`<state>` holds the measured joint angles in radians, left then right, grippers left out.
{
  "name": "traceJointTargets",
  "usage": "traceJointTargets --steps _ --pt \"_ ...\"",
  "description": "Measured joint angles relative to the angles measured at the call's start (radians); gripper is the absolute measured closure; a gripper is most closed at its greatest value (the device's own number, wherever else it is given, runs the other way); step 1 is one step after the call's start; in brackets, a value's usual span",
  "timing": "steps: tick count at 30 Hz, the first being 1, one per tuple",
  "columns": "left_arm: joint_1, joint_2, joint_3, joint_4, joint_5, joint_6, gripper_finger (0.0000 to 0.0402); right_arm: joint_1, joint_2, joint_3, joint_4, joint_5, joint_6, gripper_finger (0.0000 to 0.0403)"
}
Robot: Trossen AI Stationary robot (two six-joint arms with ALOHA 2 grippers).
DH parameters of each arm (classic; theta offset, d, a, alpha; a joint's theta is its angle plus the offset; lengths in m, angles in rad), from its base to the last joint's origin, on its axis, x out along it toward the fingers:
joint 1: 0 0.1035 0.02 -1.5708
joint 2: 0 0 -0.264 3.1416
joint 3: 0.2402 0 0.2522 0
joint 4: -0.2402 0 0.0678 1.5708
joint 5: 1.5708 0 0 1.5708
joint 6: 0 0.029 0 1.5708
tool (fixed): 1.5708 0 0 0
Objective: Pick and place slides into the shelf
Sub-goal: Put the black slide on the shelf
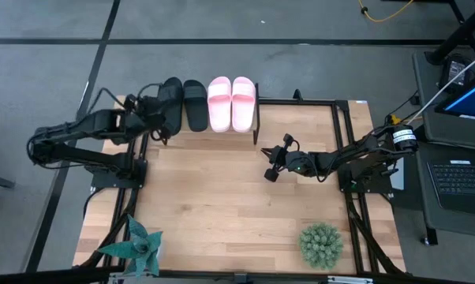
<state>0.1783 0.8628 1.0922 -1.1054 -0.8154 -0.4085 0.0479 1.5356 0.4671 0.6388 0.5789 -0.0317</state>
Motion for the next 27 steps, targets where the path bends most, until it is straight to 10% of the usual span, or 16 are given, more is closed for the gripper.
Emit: traceJointTargets --steps 8,27 --pt "-0.018 -0.093 -0.239 0.145 -0.097 0.003 0.0285 0.000 0.000 0.000 -0.001 0.000 -0.003 0.0379" --pt "-0.017 -0.159 -0.379 0.186 -0.197 -0.252 0.0285 0.000 0.000 0.000 -0.001 0.000 -0.004 0.0379"
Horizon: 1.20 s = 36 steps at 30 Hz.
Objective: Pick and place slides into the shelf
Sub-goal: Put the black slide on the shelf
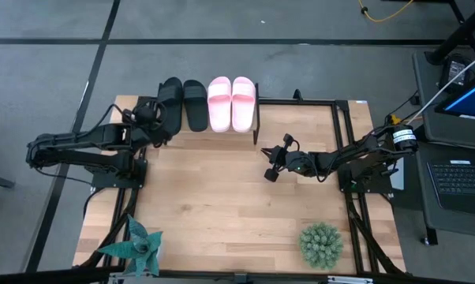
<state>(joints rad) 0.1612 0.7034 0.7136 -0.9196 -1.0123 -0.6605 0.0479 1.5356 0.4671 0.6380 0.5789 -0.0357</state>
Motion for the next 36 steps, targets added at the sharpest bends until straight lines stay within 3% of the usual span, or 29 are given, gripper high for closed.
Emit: traceJointTargets --steps 17,25,36 --pt "0.098 -0.005 0.000 0.120 0.095 0.017 0.0285 0.000 0.000 0.000 0.002 0.000 0.000 0.0379" --pt "0.190 -0.003 0.000 0.121 0.237 0.016 0.0285 0.000 0.000 0.000 0.018 0.000 -0.003 0.0379" --pt "0.275 -0.002 0.000 0.186 0.248 0.153 0.0285 0.000 0.000 0.000 0.032 0.000 -0.019 0.0379"
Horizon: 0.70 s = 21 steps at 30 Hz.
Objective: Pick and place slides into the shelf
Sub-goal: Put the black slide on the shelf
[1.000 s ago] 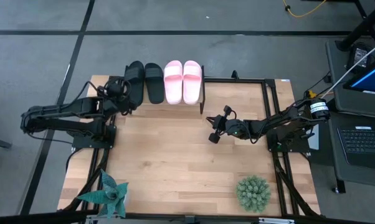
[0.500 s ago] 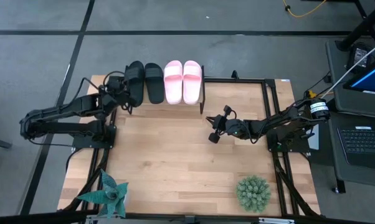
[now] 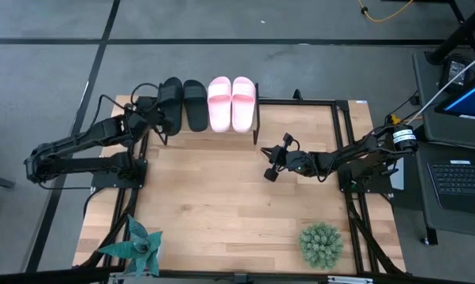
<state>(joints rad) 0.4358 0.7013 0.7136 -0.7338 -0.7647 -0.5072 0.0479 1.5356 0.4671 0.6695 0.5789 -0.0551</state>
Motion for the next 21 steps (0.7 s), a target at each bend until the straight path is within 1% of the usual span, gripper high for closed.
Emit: traceJointTargets --steps 13,21 --pt "0.073 0.093 0.000 0.009 0.009 0.068 0.0285 0.000 0.000 0.000 0.011 0.000 -0.006 0.0379" --pt "0.112 0.144 0.000 0.072 0.009 0.130 0.0285 0.000 0.000 0.000 0.011 0.000 -0.006 0.0379"
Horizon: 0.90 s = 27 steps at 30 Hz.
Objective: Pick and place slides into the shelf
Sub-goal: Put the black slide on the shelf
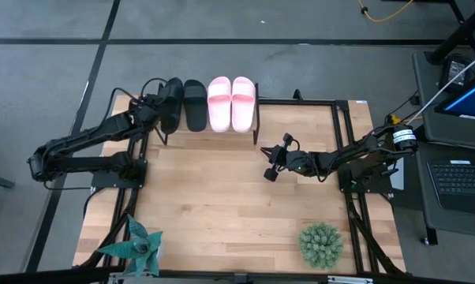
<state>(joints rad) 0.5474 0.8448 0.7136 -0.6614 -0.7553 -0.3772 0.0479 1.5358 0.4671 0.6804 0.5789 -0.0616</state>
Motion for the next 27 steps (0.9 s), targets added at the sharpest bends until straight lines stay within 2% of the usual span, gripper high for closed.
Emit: traceJointTargets --steps 11,23,27 --pt "0.012 0.002 0.000 -0.001 0.021 0.000 0.0285 0.000 0.000 0.000 0.000 0.000 0.000 0.0379" --pt "0.011 -0.002 0.000 0.000 0.021 0.092 0.0286 0.000 0.000 0.000 -0.001 0.000 -0.002 0.0379" --pt "0.011 -0.002 0.000 0.000 0.021 0.100 0.0308 0.000 0.000 0.000 -0.001 0.000 -0.004 0.0379"
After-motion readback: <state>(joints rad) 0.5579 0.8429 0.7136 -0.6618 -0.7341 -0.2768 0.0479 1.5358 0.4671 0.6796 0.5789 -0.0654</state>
